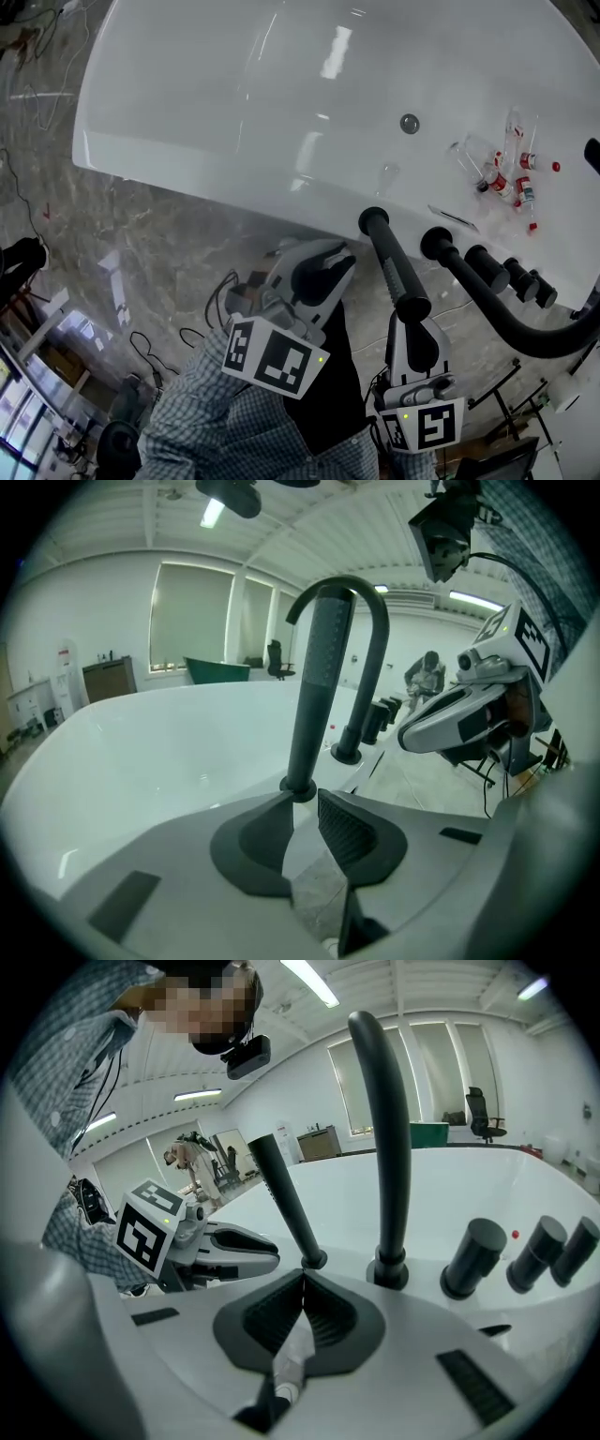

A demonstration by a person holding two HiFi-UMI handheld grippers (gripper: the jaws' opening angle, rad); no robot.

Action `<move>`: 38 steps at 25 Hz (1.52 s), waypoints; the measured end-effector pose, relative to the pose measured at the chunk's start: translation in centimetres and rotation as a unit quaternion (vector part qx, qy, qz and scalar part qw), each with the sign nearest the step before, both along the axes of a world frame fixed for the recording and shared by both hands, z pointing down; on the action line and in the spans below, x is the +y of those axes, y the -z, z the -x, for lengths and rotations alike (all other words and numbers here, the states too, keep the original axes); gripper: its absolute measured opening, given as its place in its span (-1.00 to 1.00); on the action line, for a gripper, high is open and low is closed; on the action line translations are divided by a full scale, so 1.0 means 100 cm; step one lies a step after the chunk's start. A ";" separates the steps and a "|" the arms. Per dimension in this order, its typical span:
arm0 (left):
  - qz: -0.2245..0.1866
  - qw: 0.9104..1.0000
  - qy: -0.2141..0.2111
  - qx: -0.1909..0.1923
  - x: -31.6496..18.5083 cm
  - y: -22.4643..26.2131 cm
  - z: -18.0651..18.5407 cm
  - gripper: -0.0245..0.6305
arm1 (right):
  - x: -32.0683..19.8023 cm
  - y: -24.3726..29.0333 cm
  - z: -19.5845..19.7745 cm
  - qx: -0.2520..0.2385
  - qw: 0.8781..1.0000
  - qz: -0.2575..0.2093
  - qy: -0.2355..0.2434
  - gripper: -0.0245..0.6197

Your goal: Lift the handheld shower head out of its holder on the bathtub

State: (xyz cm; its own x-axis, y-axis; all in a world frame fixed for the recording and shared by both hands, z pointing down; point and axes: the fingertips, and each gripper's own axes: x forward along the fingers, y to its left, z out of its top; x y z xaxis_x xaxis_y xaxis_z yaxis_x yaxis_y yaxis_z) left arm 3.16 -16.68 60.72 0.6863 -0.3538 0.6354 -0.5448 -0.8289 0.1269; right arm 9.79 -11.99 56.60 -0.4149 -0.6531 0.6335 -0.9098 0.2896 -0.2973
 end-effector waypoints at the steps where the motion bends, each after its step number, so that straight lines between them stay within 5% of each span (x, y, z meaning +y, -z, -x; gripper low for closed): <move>1: -0.005 1.000 -0.006 -0.006 -0.001 -0.002 -0.002 -0.75 | 0.000 -0.001 0.000 -0.001 1.000 0.001 -0.001 -0.88; 26: -0.046 0.998 -0.018 -0.049 -0.027 -0.020 -0.040 -0.63 | 0.010 -0.009 -0.011 -0.017 1.000 -0.004 -0.003 -0.88; 38: -0.063 0.998 -0.001 -0.031 -0.031 -0.023 -0.046 -0.60 | 0.015 -0.020 -0.017 -0.024 1.000 0.008 -0.014 -0.88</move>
State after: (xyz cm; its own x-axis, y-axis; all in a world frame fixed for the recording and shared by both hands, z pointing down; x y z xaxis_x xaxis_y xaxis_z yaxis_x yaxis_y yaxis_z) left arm 7.79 -19.80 63.03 0.6483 -0.4326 0.6265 -0.5466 -0.8373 -0.0125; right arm 11.52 -10.46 58.62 -0.4264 -0.6557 0.6231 -0.9022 0.2589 -0.3450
